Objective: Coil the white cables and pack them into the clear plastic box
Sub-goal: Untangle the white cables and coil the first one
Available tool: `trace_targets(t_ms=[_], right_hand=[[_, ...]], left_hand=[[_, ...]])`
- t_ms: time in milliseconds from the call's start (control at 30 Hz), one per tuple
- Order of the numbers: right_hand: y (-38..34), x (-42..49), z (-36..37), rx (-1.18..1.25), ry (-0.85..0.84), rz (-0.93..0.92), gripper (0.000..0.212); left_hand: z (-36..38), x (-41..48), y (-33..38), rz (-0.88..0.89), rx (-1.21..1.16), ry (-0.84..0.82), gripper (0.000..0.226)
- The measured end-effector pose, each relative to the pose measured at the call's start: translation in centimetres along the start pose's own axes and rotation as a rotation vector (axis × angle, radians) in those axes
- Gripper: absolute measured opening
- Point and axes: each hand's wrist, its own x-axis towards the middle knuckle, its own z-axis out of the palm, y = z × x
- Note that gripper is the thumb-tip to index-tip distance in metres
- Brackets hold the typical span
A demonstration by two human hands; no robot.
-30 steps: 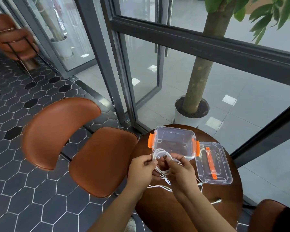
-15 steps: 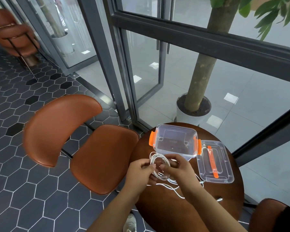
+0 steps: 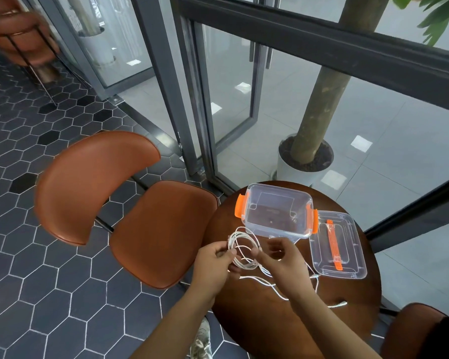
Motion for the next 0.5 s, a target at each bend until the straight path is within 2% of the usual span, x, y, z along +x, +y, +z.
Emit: trace_targets(t_ms=[67, 133, 233, 367, 500], right_hand=[[0.3, -0.1, 0.2, -0.105, 0.062, -0.05, 0.025], [0.4, 0.0, 0.5, -0.136, 0.003, -0.05, 0.021], [0.6, 0.3, 1.3, 0.106, -0.065, 0.081, 0.014], [0.8, 0.5, 1.8, 0.479, 0.033, 0.265, 0.023], [1.1, 0.2, 2.7, 0.461, 0.168, 0.225, 0.018]], left_hand=[[-0.1, 0.3, -0.4, 0.001, 0.0, 0.016, 0.026], [-0.2, 0.5, -0.7, 0.005, 0.006, 0.022, 0.024], [-0.1, 0.7, -0.8, 0.008, 0.004, 0.012, 0.019], [0.2, 0.5, -0.6, -0.026, -0.079, 0.009, 0.011], [0.4, 0.2, -0.6, -0.049, -0.24, 0.123, 0.009]])
